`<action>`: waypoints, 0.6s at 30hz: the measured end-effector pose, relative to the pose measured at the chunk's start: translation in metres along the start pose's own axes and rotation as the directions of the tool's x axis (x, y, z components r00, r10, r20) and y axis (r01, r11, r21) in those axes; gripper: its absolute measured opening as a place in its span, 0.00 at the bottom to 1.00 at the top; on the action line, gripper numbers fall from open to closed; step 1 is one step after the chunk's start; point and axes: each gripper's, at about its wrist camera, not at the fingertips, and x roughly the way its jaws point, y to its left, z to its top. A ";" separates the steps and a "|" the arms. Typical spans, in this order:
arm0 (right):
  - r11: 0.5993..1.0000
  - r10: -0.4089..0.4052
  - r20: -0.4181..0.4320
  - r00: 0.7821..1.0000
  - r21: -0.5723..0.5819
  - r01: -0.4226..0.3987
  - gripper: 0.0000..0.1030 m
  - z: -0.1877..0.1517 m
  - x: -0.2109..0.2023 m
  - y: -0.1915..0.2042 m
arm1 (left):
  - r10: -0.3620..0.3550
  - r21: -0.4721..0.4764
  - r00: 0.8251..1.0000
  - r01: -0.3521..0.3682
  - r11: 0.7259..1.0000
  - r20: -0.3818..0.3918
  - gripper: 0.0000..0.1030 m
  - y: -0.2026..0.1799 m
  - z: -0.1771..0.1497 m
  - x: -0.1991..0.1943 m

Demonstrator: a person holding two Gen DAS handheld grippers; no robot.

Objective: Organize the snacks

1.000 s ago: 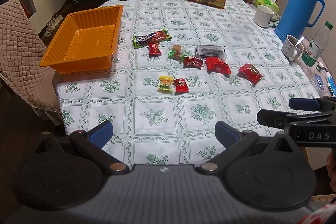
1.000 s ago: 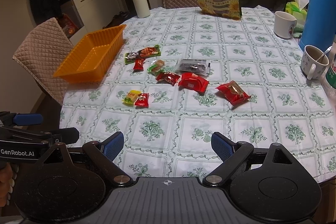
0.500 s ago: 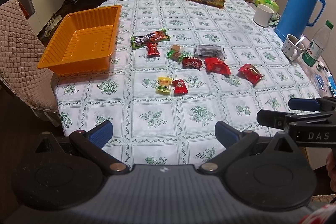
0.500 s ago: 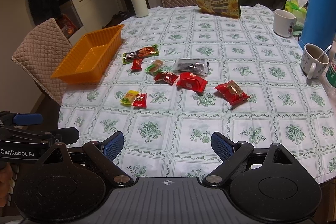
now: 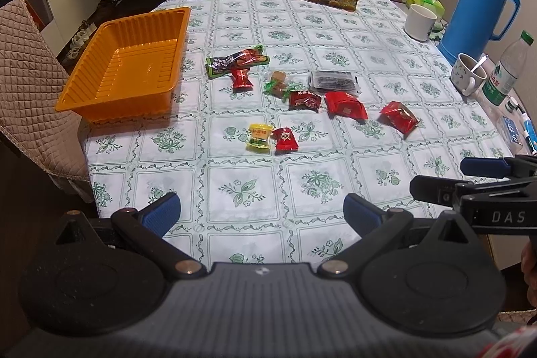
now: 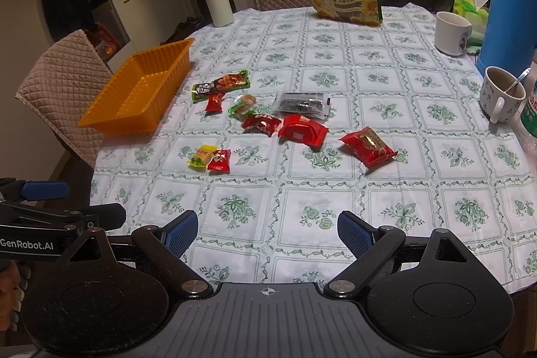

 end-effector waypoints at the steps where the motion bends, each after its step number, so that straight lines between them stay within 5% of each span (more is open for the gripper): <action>1: 1.000 0.000 0.000 1.000 0.001 0.000 0.87 0.000 0.000 -0.002 | -0.002 0.000 1.000 0.002 1.000 -0.002 1.00 0.000 0.000 0.001; 18: 0.997 -0.045 0.012 0.999 0.065 0.044 0.87 0.000 0.012 -0.033 | -0.018 0.015 0.999 0.017 1.000 0.029 0.94 0.022 0.017 0.045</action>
